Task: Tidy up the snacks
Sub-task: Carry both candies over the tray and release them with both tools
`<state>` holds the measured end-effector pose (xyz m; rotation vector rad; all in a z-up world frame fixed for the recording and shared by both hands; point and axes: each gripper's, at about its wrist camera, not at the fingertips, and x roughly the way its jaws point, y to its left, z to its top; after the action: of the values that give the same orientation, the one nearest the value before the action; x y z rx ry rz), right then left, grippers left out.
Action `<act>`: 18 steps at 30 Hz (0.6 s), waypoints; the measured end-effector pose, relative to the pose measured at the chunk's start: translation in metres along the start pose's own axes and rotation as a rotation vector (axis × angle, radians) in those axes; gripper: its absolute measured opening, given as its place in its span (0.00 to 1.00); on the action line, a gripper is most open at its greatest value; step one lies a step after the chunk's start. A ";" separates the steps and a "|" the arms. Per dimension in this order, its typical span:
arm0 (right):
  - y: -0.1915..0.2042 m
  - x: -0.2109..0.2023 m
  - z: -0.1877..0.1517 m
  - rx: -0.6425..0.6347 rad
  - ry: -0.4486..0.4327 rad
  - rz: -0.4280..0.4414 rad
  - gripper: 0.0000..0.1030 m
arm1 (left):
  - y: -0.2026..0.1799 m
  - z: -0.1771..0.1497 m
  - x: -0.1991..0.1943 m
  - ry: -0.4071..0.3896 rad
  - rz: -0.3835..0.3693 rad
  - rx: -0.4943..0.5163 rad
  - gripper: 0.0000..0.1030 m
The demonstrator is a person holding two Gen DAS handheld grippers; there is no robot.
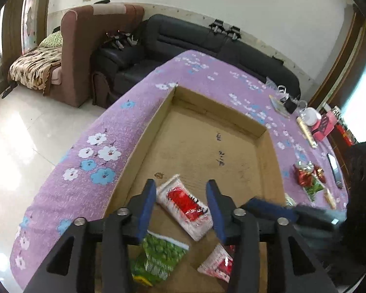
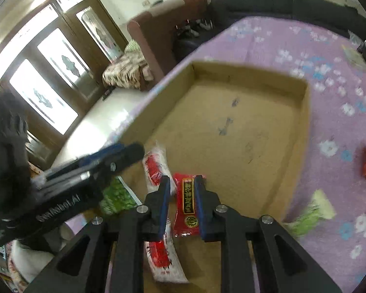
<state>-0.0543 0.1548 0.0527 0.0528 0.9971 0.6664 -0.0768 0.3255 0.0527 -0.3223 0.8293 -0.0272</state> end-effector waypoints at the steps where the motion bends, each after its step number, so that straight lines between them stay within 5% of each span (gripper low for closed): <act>1: -0.003 -0.013 0.001 -0.005 -0.029 -0.005 0.21 | 0.000 -0.002 -0.005 -0.009 -0.010 -0.004 0.47; 4: -0.029 -0.053 -0.005 0.009 -0.113 -0.084 0.32 | 0.000 -0.016 -0.031 -0.047 -0.059 -0.040 0.55; 8: -0.074 -0.071 -0.018 0.054 -0.114 -0.231 0.32 | 0.000 -0.042 -0.057 -0.094 -0.131 -0.093 0.61; 18: -0.108 -0.020 -0.026 0.255 -0.019 -0.201 0.32 | -0.036 -0.060 -0.078 -0.110 -0.129 -0.029 0.61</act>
<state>-0.0292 0.0503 0.0172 0.1803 1.0489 0.3525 -0.1701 0.2864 0.0816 -0.4011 0.7001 -0.1164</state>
